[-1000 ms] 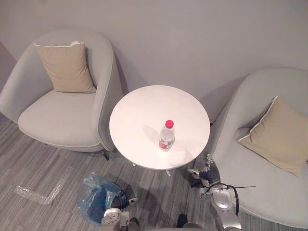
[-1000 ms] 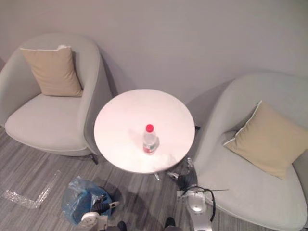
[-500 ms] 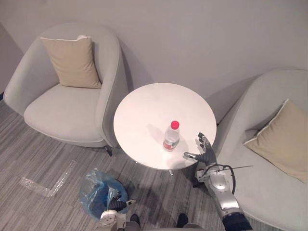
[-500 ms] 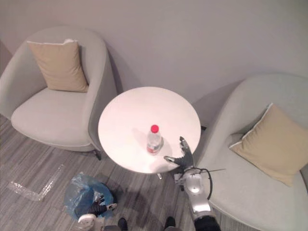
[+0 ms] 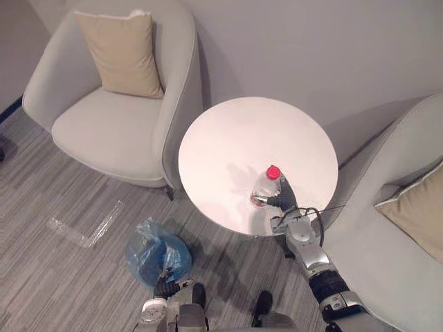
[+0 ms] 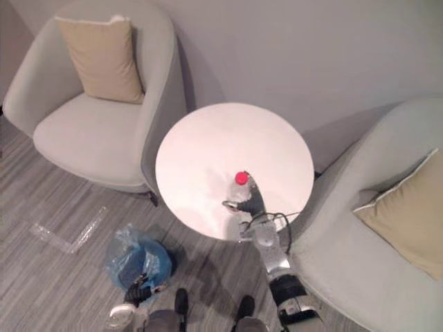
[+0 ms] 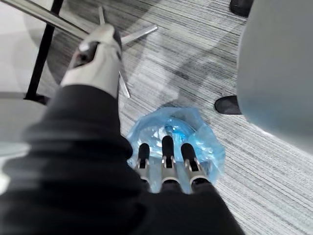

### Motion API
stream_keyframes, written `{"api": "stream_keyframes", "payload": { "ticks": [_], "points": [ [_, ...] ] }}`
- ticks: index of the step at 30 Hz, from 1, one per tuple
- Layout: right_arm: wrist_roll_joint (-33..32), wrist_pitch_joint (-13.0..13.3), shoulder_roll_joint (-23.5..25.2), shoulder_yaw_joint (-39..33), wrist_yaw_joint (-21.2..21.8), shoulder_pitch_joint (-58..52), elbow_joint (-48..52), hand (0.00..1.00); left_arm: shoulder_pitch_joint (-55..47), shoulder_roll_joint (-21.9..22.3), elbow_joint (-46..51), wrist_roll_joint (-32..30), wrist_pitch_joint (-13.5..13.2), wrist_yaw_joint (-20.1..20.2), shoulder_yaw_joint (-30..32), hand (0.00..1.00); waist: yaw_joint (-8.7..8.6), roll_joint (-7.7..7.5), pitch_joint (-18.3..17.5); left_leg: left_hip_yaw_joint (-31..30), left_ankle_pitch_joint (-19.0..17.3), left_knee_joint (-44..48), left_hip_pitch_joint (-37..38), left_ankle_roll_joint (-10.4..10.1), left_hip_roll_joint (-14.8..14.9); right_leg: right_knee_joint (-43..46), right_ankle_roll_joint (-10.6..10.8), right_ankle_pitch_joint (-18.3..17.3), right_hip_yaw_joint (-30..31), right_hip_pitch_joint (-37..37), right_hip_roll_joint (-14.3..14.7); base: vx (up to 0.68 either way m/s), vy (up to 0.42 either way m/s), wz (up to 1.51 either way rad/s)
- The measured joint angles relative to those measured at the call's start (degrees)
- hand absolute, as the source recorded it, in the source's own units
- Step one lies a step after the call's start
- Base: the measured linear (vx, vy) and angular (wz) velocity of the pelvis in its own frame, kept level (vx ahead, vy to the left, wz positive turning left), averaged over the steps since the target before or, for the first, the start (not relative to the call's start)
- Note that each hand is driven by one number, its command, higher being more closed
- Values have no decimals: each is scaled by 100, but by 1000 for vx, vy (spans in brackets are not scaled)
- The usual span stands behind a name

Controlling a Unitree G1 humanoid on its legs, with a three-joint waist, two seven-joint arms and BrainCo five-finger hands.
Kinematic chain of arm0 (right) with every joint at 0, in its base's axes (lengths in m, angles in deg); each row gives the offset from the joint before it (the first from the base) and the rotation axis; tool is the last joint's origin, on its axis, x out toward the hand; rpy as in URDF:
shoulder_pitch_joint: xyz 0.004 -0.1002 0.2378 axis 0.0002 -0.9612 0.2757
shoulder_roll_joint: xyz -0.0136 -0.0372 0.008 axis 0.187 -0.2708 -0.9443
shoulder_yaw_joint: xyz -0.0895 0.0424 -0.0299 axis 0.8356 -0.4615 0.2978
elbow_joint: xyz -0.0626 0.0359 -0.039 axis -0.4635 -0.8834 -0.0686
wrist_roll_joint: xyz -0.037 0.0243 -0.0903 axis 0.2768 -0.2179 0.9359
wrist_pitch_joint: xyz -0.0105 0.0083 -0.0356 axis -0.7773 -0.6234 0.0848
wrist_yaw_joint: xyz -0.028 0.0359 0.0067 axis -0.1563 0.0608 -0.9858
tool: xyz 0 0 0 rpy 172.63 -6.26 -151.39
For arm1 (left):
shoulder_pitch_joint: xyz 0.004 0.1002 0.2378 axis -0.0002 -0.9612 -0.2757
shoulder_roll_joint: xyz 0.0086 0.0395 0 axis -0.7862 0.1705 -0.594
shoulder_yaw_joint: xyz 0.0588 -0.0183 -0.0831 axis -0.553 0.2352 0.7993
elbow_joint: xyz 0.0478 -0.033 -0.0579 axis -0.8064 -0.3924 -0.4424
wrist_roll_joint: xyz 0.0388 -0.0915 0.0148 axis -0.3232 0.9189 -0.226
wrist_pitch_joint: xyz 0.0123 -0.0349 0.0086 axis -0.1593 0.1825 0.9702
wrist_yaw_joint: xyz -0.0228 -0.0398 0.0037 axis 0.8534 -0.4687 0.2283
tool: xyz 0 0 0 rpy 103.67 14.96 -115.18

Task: Gather rubbish on tea table into small bin, then transfer packed bag to large trash can.

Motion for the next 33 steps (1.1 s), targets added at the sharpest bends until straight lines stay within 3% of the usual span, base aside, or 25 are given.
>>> {"api": "stream_keyframes", "payload": {
  "ticks": [8, 16, 25, 33],
  "points": [
    [-27, 4, -35, -3, -276, 593, -185, 100, 0, 17, 239, 121, -26, -104, -9, 0, 85, 115, 305, -133, -1, 73, -122, 0, 6, 116, 0, 2, -106, -59, -26, 4, 3, 10],
    [-65, -6, -23, -11, -331, 570, -28, 100, -2, 27, 324, 178, -43, -108, -11, 0, 136, 123, 321, -131, -13, 207, -258, 9, 14, 253, -2, 4, -28, -192, -65, 11, 9, 2],
    [-47, 48, -39, -12, -133, -974, 1937, 100, -7, 53, 274, 86, 10, -76, -7, 0, 61, 138, 268, 187, -305, 431, 154, 26, 84, 305, -1, 3, 421, 90, -54, 23, 17, -21],
    [256, 84, 276, 125, 94, -2101, 2719, 100, -20, 38, -103, -121, 43, -51, -132, 0, -81, 139, -186, 530, -360, 397, 503, -16, 131, 312, 26, 20, 829, 167, 28, -18, -12, -26]
  ]
}}
